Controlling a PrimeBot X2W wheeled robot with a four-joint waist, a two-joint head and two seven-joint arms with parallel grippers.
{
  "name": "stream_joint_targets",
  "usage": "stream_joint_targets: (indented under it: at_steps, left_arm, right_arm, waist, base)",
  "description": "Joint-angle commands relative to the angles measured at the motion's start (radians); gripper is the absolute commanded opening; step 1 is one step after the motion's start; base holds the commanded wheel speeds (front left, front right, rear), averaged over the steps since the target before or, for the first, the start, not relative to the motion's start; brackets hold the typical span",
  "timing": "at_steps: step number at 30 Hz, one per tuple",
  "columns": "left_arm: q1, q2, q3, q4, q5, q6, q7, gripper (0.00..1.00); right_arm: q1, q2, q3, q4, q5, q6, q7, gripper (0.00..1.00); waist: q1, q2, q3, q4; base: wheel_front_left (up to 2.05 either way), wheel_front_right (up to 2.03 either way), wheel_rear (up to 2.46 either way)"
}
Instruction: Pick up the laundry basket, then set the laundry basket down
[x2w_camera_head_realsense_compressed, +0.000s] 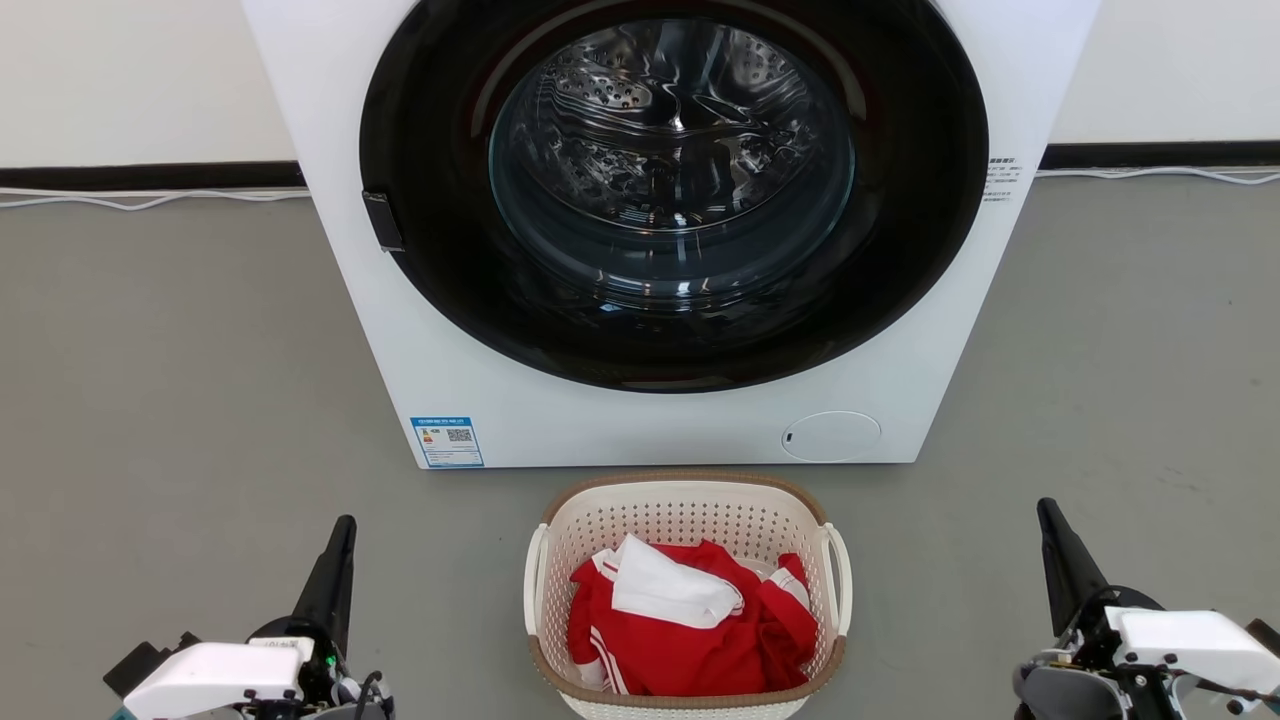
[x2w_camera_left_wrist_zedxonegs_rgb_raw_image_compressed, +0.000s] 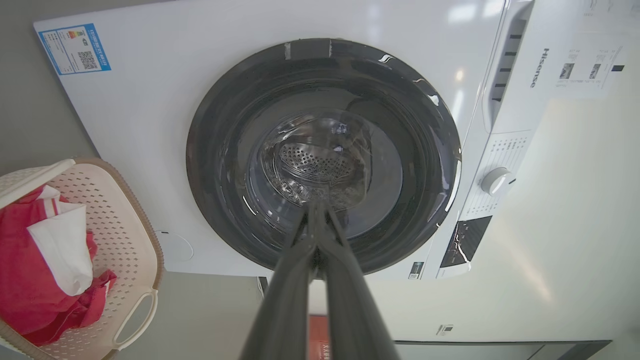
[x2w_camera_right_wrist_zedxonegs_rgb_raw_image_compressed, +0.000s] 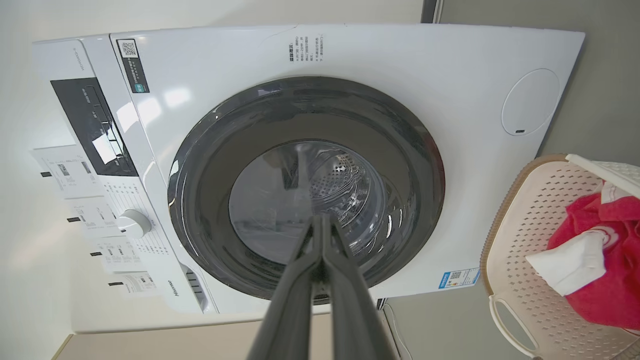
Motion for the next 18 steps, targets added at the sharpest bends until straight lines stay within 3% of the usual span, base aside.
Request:
stream_joint_targets:
  at_steps: [1,18]
  left_arm:
    - [-0.056,0.012,0.034,-0.033,-0.025,-0.007,0.009,0.0]
    - [-0.056,0.012,0.033,-0.033,-0.025,-0.007,0.008,0.0]
  right_arm:
    - [-0.044,-0.005,0.017,-0.035,0.032,0.007,0.012,0.0]
    - [-0.044,-0.005,0.017,-0.035,0.032,0.007,0.012,0.0]
  waist:
    - [0.0,-0.0001,0.0,0.0]
    - [0.0,-0.0001,0.0,0.0]
  base:
    - [0.0,0.0,0.0]
    - [0.0,0.0,0.0]
